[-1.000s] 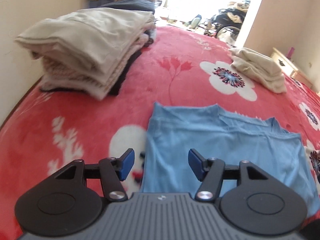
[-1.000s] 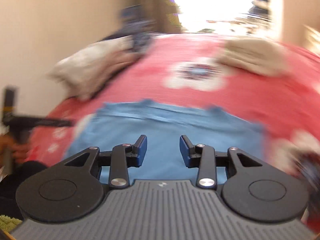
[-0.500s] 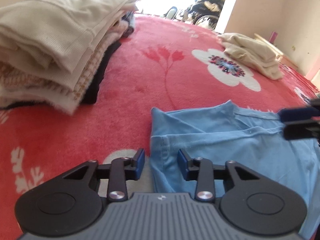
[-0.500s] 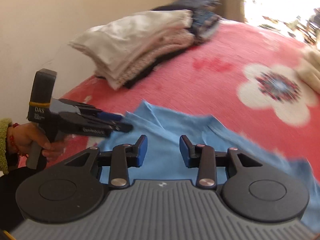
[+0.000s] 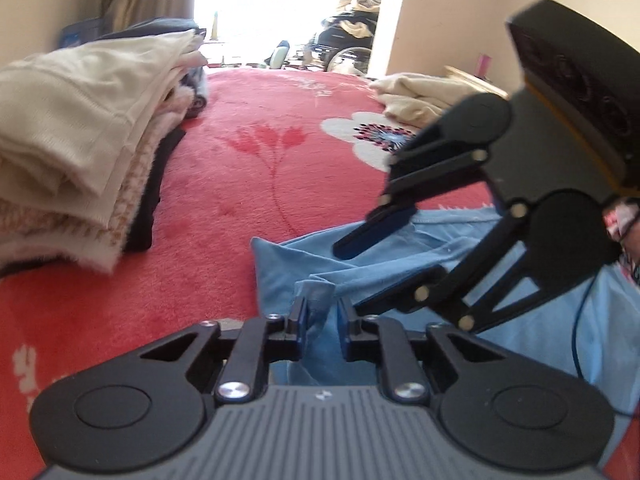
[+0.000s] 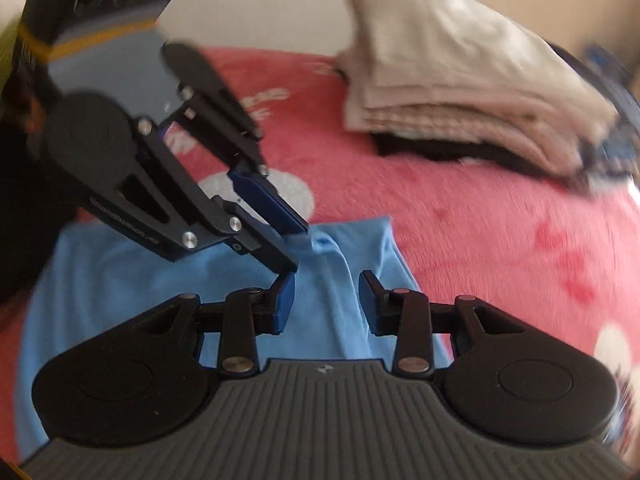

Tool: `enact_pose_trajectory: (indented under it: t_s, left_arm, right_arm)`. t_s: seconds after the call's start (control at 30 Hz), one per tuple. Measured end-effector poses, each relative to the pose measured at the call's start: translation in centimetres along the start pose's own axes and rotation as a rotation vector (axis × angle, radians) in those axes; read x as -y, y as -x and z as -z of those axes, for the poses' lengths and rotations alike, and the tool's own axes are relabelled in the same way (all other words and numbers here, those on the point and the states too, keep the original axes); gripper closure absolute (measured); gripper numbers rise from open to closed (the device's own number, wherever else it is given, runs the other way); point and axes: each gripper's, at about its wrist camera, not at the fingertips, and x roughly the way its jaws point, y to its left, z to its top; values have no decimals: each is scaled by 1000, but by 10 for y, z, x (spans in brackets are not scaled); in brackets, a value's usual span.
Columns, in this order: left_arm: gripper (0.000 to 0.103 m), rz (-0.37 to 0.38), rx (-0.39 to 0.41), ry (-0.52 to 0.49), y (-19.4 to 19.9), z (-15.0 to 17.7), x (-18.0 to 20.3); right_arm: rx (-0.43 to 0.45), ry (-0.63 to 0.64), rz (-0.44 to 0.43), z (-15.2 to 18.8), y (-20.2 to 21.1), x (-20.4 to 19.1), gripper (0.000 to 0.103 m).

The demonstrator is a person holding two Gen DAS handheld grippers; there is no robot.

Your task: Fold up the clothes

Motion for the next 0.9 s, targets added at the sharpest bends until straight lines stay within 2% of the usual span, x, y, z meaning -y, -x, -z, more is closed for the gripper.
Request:
enact_pose_trajectory:
  t_s: [0.17, 0.3, 0.37, 0.43, 0.57, 0.67, 0.8, 0.9]
  left_arm:
    - [88, 33, -10, -11, -3, 2, -5]
    - [87, 74, -21, 0, -4, 2, -13]
    - [73, 101, -32, 5, -5, 2, -17]
    - [66, 111, -37, 5, -9, 1, -20]
    - [66, 127, -46, 13, -19, -3, -25]
    - [66, 142, -51, 22, -24, -9, -29]
    - [66, 156, -76, 50, -31, -14, -33]
    - [71, 146, -84, 67, -34, -15, -33]
  right_arm:
    - [-25, 209, 15, -2, -12, -9, 68]
    - [-14, 283, 35, -6, -13, -6, 68]
    - [-9, 275, 21, -9, -14, -1, 68]
    - [-19, 299, 10, -9, -16, -1, 69]
    - [-20, 359, 30, -5, -16, -8, 69]
    - [-16, 336, 84, 2, -6, -10, 69]
    - [-13, 212, 194, 19, 24, -10, 69]
    - [-9, 91, 280, 34, 50, -9, 69]
